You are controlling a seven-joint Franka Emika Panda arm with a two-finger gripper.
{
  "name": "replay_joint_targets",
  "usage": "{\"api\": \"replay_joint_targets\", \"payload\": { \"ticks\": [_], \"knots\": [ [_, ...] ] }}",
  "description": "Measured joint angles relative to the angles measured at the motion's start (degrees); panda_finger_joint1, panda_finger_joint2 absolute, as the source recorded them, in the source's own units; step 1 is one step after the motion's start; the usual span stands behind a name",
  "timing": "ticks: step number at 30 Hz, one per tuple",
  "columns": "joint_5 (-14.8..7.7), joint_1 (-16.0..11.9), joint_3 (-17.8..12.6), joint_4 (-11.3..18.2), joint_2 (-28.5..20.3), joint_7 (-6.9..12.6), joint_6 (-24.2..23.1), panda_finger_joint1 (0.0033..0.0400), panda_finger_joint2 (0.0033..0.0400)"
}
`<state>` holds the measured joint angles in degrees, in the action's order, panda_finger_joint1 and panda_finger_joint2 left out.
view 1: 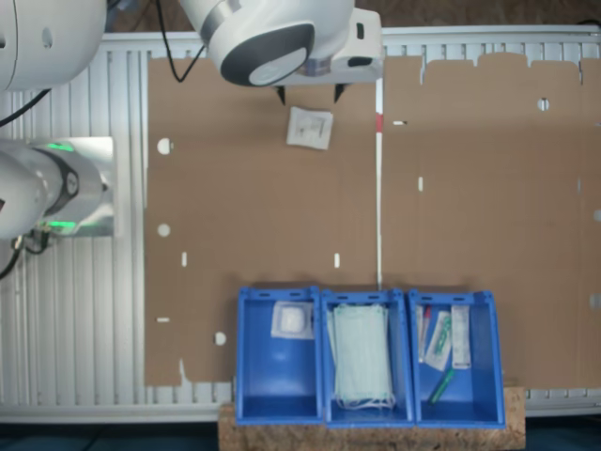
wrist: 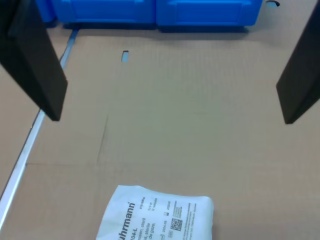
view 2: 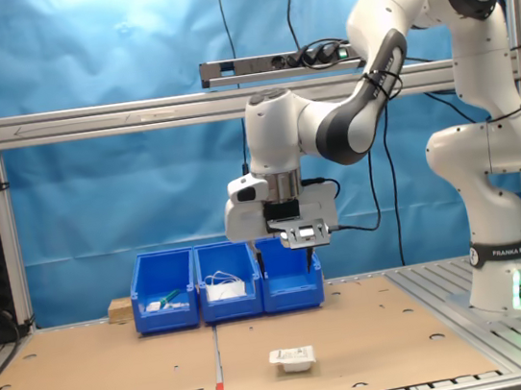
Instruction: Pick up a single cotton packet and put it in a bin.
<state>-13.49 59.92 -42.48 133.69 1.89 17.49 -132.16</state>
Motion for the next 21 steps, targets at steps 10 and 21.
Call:
{"api": "replay_joint_targets", "payload": {
  "ticks": [10,21],
  "knots": [
    [3.4,-0.1,-0.7,1.6,4.9,0.00,-4.5,0.0400,0.0400],
    [8.3,-0.1,-0.7,0.5,12.5,0.00,-7.6,0.0400,0.0400]
  ]
}}
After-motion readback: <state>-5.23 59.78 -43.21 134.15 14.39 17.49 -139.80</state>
